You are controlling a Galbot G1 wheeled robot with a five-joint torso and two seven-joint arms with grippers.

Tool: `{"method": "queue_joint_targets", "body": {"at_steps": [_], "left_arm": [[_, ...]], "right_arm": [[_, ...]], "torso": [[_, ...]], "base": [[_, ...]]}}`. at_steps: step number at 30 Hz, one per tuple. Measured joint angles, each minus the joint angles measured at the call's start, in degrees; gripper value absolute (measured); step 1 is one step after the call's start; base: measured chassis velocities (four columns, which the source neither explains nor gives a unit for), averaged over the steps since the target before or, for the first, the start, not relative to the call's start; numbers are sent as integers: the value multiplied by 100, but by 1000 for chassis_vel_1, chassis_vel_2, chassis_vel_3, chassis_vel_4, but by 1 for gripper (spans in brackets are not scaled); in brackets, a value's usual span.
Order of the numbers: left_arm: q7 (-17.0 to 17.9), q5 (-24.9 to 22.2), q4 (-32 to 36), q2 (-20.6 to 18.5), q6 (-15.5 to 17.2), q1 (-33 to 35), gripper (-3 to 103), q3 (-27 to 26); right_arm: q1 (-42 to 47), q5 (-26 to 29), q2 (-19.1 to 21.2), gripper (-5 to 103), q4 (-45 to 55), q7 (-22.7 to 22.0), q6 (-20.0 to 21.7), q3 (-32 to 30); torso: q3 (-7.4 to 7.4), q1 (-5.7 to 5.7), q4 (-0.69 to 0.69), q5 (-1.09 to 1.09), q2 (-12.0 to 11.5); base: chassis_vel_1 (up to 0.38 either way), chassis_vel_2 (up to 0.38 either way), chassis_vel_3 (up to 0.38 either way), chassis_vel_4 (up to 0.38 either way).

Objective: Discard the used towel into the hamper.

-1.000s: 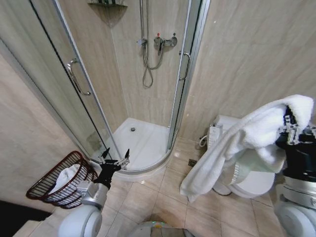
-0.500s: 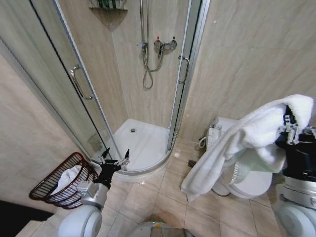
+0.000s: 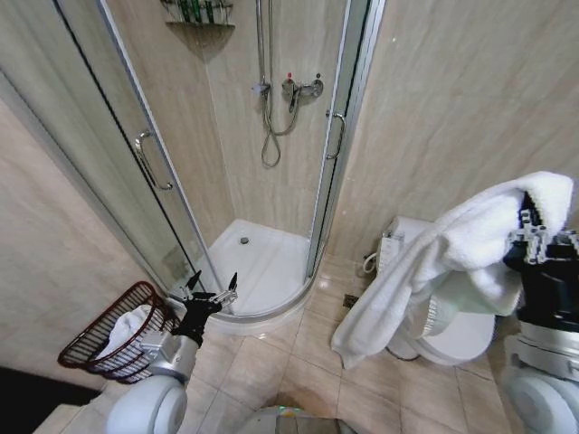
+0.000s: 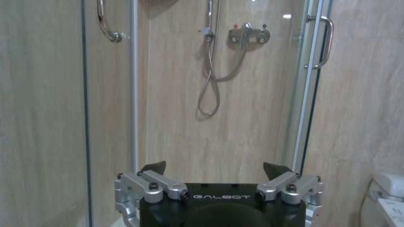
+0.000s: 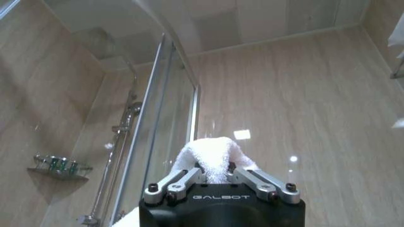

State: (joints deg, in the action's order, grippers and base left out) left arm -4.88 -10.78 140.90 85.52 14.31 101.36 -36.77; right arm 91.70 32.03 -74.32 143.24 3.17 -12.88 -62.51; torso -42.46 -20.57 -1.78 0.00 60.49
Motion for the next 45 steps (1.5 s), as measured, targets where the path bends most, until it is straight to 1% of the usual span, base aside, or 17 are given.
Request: {"method": "queue_joint_targets", "body": {"at_steps": [9, 14, 17, 18, 22, 23, 27, 28, 31, 35, 38, 39, 42, 43, 45], "left_arm": [[0, 0, 0, 0, 0, 0, 100, 0], [0, 0, 0, 0, 0, 0, 100, 0], [0, 0, 0, 0, 0, 0, 100, 0], [0, 0, 0, 0, 0, 0, 100, 0], [0, 0, 0, 0, 0, 0, 100, 0], [0, 0, 0, 0, 0, 0, 100, 0], [0, 0, 0, 0, 0, 0, 100, 0], [0, 0, 0, 0, 0, 0, 100, 0], [0, 0, 0, 0, 0, 0, 100, 0], [0, 0, 0, 0, 0, 0, 100, 0], [0, 0, 0, 0, 0, 0, 100, 0], [0, 0, 0, 0, 0, 0, 100, 0], [0, 0, 0, 0, 0, 0, 100, 0], [0, 0, 0, 0, 0, 0, 100, 0], [0, 0, 0, 0, 0, 0, 100, 0]], "right_arm": [[53, 37, -13, 10, 0, 76, -11, -24], [75, 40, -32, 10, 0, 87, -15, -26], [118, 53, -63, 10, 0, 102, -32, -54], [118, 53, -63, 10, 0, 102, -32, -54], [137, 99, -33, 10, 0, 108, -48, -103], [137, 99, -33, 10, 0, 108, -48, -103], [152, 99, -48, 10, 0, 149, -64, -103], [152, 99, -48, 10, 0, 149, -64, -103], [175, 99, -50, 10, 0, 179, -90, -108], [178, 96, -62, 10, 0, 190, -98, -109], [180, 90, -87, 10, 0, 201, -101, -104], [180, 90, -87, 10, 0, 201, -101, -104], [173, 88, -86, 10, 0, 203, -101, -102], [173, 88, -86, 10, 0, 203, -101, -102], [160, 89, -65, 10, 0, 198, -101, -104]], "torso": [[-151, -119, 0, 0, 269], [-189, -154, 0, 0, 344], [-276, -231, 0, 0, 506], [-276, -231, 0, 0, 506], [-358, -295, 0, 0, 654], [-358, -295, 0, 0, 654], [-446, -367, 0, 0, 810], [-446, -367, 0, 0, 810], [-509, -416, 0, 0, 923], [-555, -453, 0, 0, 1007], [-617, -511, 0, 0, 1125], [-617, -511, 0, 0, 1125], [-688, -571, 0, 0, 1257], [-688, -571, 0, 0, 1257], [-729, -604, 0, 0, 1331]], "base": [[0, 0, 0, 0], [0, 0, 0, 0], [0, 0, 0, 0], [0, 0, 0, 0], [0, 0, 0, 0], [0, 0, 0, 0], [0, 0, 0, 0], [0, 0, 0, 0], [0, 0, 0, 0], [0, 0, 0, 0], [0, 0, 0, 0], [0, 0, 0, 0], [0, 0, 0, 0], [0, 0, 0, 0], [0, 0, 0, 0]]}}
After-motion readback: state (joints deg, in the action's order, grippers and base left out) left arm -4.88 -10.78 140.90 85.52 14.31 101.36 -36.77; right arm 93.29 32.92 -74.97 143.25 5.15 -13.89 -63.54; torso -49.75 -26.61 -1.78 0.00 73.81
